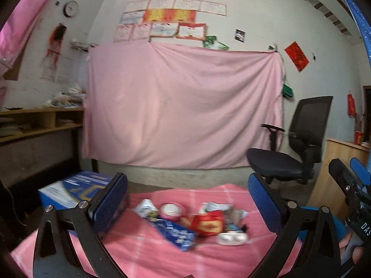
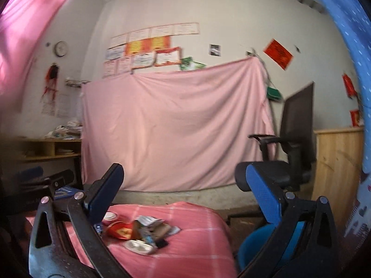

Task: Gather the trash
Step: 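Grasp the blue snack bag with the left tool while the right tool grasps a white plastic piece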

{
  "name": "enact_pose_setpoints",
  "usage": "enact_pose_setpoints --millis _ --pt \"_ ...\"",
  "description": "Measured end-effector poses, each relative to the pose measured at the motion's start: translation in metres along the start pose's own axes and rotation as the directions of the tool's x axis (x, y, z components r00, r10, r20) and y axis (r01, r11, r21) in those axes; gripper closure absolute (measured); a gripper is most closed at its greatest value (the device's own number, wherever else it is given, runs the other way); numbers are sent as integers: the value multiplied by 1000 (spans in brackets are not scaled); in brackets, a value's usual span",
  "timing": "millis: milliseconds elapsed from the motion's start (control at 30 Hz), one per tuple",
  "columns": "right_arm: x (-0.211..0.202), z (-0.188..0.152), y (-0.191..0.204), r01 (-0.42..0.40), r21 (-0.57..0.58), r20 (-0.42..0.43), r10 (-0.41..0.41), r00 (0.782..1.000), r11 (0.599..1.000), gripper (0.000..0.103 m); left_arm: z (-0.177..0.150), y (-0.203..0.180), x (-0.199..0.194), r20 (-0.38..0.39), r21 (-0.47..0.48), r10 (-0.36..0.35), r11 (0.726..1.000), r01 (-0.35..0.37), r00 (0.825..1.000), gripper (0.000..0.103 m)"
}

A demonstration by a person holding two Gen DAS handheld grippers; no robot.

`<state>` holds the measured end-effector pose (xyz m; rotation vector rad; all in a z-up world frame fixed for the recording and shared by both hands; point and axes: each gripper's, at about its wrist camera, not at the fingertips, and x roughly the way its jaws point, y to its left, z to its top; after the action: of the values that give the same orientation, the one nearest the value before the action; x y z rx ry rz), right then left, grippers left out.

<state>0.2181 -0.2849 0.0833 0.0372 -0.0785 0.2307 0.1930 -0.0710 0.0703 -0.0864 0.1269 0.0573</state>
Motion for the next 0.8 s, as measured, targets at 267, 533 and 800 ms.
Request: enact_pose_setpoints --millis 267,533,800 --pt "16 -21 45 -102 -88 -80 96 992 991 0 -25 35 -7 2 40 85 996 -85 996 1" --pt "56 -59 54 -112 -88 -327 78 942 990 0 -59 44 28 -144 94 122 990 -109 982 1" --pt "88 -86 35 -78 2 -529 67 846 997 0 -80 39 73 -341 99 70 994 -38 937 1"
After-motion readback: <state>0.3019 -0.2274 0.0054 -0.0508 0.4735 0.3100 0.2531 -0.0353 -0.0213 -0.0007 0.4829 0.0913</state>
